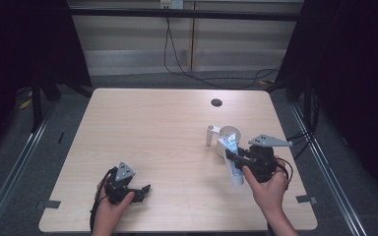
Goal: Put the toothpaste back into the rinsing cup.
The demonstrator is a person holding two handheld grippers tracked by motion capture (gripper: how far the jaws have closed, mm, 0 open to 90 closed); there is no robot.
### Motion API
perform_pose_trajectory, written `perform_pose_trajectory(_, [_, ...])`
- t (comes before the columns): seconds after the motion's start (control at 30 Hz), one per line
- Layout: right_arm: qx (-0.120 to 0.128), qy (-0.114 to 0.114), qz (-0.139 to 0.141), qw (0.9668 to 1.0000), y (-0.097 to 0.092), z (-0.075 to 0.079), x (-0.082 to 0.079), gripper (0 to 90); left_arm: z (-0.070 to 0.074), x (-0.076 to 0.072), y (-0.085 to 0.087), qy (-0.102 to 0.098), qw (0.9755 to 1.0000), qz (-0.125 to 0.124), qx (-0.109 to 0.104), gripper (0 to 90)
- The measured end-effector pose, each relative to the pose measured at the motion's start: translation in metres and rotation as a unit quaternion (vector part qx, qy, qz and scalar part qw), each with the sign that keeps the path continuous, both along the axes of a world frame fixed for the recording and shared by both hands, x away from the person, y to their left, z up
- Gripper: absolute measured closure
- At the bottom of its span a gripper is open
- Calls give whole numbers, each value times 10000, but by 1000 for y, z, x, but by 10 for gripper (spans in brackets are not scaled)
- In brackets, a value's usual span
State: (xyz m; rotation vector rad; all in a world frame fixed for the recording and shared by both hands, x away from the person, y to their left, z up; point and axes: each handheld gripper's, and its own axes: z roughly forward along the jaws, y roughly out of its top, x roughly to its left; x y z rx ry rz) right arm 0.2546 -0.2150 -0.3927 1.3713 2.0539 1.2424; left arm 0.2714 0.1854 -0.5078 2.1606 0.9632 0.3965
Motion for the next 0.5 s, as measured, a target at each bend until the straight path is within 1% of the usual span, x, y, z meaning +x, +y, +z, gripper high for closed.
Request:
perform_pose_trajectory(0.13, [33, -23, 7, 10000, 0, 5, 2, 670, 0, 0, 0, 0, 10000, 0, -3, 156])
perform_pose_trajectory(0.3, [-51, -135, 2, 9999, 0, 15, 5, 670, 0, 0, 0, 7, 10000, -2, -13, 157])
perform_pose_trajectory(0.37, [-14, -175, -8, 9998, -1, 19, 6, 671, 0, 0, 0, 2, 10000, -6, -1, 157])
perform_pose_trajectory(0.43, [-32, -251, -27, 9997, -1, 23, 7, 670, 0, 0, 0, 0, 10000, -6, -6, 157])
perform_pose_trajectory(0.47, [-3, -292, -32, 9996, -1, 25, 8, 670, 0, 0, 0, -2, 10000, -1, -10, 156])
perform_pose_trajectory(0.5, [17, -283, -38, 9996, -2, 28, 9, 670, 0, 0, -1, 2, 10000, 6, -4, 157])
